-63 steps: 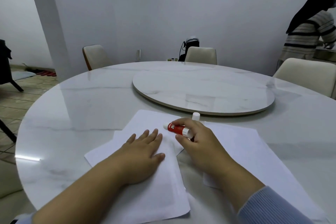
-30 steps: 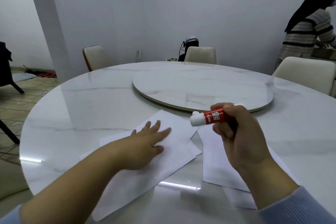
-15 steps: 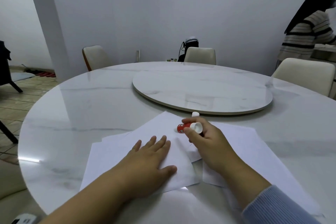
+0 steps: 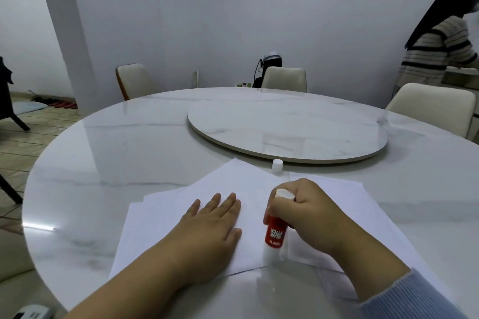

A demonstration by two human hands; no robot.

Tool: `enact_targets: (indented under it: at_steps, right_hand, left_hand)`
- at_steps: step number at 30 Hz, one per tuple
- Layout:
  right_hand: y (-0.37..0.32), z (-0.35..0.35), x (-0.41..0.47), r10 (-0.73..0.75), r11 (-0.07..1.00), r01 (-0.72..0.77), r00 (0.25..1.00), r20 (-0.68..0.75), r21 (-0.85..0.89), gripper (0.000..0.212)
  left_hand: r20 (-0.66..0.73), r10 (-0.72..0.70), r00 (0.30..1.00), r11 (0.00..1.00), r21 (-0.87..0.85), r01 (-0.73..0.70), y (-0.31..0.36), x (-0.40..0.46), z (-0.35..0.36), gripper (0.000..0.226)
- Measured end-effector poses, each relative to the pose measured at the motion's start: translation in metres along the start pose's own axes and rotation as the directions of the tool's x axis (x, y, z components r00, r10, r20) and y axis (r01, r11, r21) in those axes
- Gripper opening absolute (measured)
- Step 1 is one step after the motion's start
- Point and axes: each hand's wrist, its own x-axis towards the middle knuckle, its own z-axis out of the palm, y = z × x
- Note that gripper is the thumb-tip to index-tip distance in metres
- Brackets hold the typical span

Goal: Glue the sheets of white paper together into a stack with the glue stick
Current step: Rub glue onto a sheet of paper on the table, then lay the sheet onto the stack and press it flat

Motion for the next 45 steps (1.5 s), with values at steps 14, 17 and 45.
enact_targets:
  at_steps: [14,17,45]
  right_hand:
    - [0.003,-0.057,0.027,0.2,0.57,0.167,0.922,-0.333,0.805,0.014]
    - [-0.002,-0.059,0.052,0.257,0.792,0.04,0.883,-0.392,0.609,0.014]
    - [0.035,-0.063,0.111,0.143,0.971,-0.227,0.809,-0.57,-0.079,0.055]
  left_hand:
    - [-0.122,-0.001,0.993,0.991,-0.13,-0.015,0.003,-0.013,-0.001,0.059]
    - [-0.123,-0.007,0.992,0.993,-0.115,-0.008,0.006,-0.013,-0.001,0.06]
    - [-0.15,-0.008,0.989,0.994,-0.106,-0.008,0.002,-0.011,0.002,0.062]
